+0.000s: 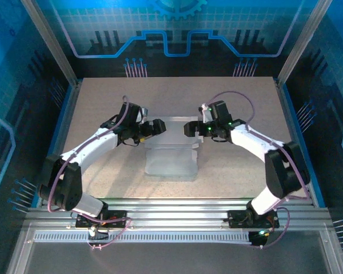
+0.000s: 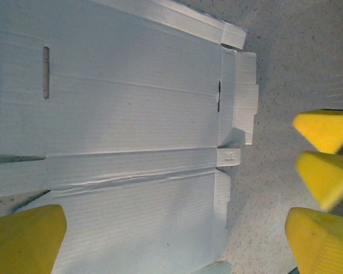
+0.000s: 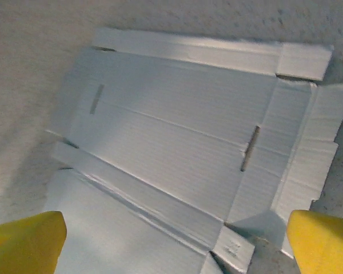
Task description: Fold the paper box
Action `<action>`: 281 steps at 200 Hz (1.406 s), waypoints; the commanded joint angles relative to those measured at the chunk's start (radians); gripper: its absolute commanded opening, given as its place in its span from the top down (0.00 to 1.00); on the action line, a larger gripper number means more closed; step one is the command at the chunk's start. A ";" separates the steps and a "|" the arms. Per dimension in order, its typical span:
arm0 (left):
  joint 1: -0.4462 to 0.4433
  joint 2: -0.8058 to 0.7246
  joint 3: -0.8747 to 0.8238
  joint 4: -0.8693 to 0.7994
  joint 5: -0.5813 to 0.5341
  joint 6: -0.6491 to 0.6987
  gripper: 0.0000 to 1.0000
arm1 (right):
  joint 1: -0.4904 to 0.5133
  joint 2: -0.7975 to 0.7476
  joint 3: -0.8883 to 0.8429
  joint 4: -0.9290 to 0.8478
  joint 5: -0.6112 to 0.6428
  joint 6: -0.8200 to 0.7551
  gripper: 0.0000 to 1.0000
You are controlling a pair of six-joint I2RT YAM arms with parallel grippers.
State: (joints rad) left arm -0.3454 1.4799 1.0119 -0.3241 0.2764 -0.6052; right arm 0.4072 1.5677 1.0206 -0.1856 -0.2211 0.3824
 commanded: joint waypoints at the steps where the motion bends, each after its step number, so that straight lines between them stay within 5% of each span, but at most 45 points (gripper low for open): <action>1: -0.011 -0.020 0.004 -0.047 -0.027 -0.017 0.01 | 0.039 -0.073 -0.052 -0.046 -0.036 -0.027 0.00; 66: 0.006 0.017 0.052 -0.177 -0.131 0.125 0.01 | 0.151 -0.149 -0.130 -0.028 0.012 0.076 0.00; 142: 0.088 0.144 0.096 -0.145 -0.042 0.169 0.01 | 0.243 -0.106 -0.188 0.094 0.095 0.207 0.00; 230: 0.103 0.175 0.102 -0.079 -0.032 0.126 0.00 | 0.241 -0.079 -0.146 0.015 0.127 0.135 0.00; 281: 0.127 0.271 0.236 -0.209 -0.063 0.223 0.01 | 0.252 -0.021 -0.146 0.065 0.075 0.127 0.00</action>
State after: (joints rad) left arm -0.2428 1.7031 1.1675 -0.4446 0.2237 -0.4503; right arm 0.6540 1.5066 0.8467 -0.1402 -0.1177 0.5316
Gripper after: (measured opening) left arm 0.994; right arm 0.999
